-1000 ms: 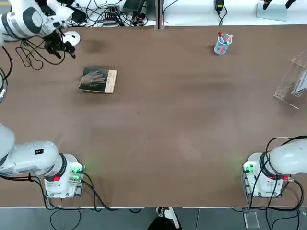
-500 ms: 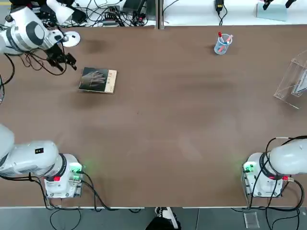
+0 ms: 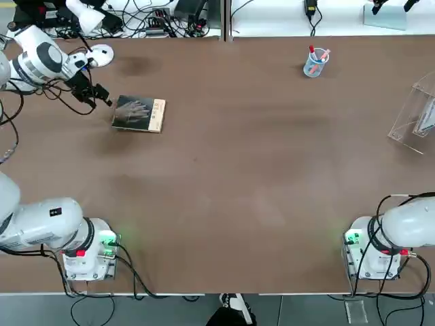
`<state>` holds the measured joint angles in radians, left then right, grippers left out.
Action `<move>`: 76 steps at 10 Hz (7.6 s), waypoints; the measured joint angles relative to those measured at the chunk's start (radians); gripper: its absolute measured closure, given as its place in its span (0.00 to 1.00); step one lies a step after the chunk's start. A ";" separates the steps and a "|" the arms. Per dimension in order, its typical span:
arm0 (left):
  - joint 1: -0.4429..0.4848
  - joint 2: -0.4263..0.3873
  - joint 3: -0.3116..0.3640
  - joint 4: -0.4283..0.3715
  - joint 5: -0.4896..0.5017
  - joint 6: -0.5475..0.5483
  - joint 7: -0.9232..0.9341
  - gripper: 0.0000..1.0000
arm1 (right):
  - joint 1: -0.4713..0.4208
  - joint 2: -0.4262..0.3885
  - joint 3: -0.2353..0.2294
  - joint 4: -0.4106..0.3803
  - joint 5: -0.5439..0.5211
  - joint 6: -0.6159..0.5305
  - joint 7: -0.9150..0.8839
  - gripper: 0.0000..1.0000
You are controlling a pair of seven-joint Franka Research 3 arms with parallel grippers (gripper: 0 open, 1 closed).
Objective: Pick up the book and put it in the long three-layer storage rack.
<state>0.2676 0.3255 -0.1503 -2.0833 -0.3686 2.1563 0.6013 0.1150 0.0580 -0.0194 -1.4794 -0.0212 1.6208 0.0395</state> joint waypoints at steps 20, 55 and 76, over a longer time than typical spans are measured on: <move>0.101 0.251 -0.001 0.180 -0.460 -0.094 0.456 0.01 | 0.003 0.000 0.005 -0.001 0.001 -0.003 0.036 0.00; 0.100 0.394 -0.030 0.259 -0.515 -0.170 0.538 0.12 | 0.004 0.000 0.006 -0.001 0.002 -0.003 0.045 0.00; 0.125 0.452 -0.027 0.310 -0.518 -0.230 0.590 0.49 | 0.004 0.000 0.004 -0.001 0.002 -0.003 0.047 0.00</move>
<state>0.3924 0.7777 -0.1778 -1.7729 -0.8865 1.9261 1.1910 0.1186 0.0580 -0.0153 -1.4802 -0.0196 1.6183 0.0863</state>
